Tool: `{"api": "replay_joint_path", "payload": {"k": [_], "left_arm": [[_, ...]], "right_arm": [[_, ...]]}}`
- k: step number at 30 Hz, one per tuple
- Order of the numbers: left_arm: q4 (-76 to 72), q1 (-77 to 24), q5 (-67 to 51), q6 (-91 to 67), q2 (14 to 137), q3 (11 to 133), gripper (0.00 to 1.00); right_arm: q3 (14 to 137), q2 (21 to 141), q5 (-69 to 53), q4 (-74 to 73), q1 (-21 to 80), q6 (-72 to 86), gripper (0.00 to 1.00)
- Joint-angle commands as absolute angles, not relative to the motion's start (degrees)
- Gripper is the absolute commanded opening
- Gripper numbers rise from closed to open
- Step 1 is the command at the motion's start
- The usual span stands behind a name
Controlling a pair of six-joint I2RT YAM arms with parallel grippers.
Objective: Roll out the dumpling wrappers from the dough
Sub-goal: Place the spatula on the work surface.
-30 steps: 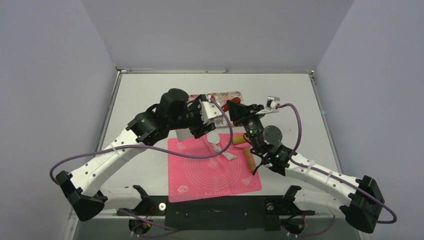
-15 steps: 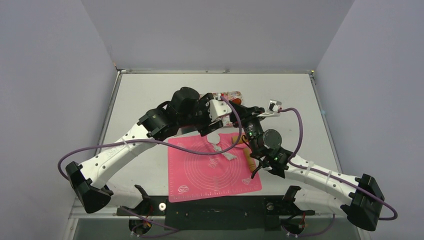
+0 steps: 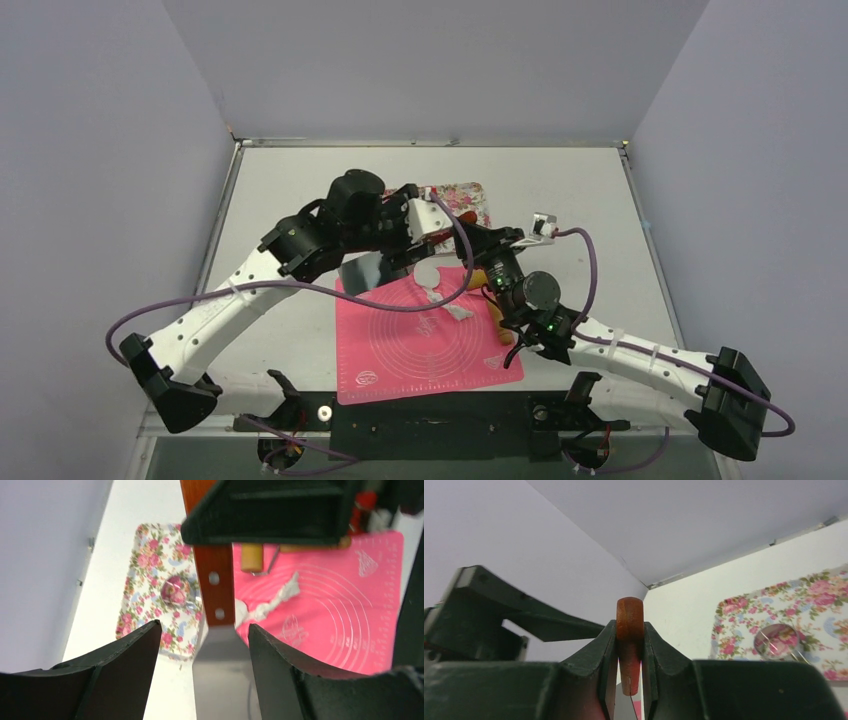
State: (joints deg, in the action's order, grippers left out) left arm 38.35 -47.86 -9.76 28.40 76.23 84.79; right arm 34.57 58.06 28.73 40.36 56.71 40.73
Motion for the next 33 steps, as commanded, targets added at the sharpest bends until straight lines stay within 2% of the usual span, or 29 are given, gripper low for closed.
{"api": "replay_joint_path", "payload": {"k": [1,7,13,18,21,25,28,33], "left_arm": [[43.9,-44.1,-20.7,31.4,67.2,79.1,0.63],[39.8,-31.6,-21.3,27.3,60.8,69.6,0.63],[39.1,-26.2,-23.0,25.8,60.7,66.2,0.63],[38.7,-24.4,-24.4,25.8,61.6,65.3,0.63],[38.3,-23.8,-24.9,25.9,61.8,64.7,0.63],[37.4,-23.4,-25.0,26.0,61.7,64.0,0.63],[36.9,-23.1,-25.6,25.9,61.9,64.0,0.63],[36.9,-22.8,-26.0,26.1,62.8,64.4,0.63]], "right_arm": [[31.4,59.4,32.0,45.1,56.8,42.8,0.00],[24.9,69.0,32.2,49.9,57.4,53.0,0.00],[20.9,73.6,35.6,55.2,58.9,55.4,0.00],[17.7,72.4,38.3,51.0,59.8,58.2,0.00],[16.4,70.0,38.5,42.3,60.0,60.4,0.08],[12.1,64.0,40.4,35.7,60.8,61.5,0.09],[8.0,59.7,42.0,34.5,61.1,62.1,0.13],[6.7,59.7,39.0,33.7,61.6,62.4,0.17]]}}
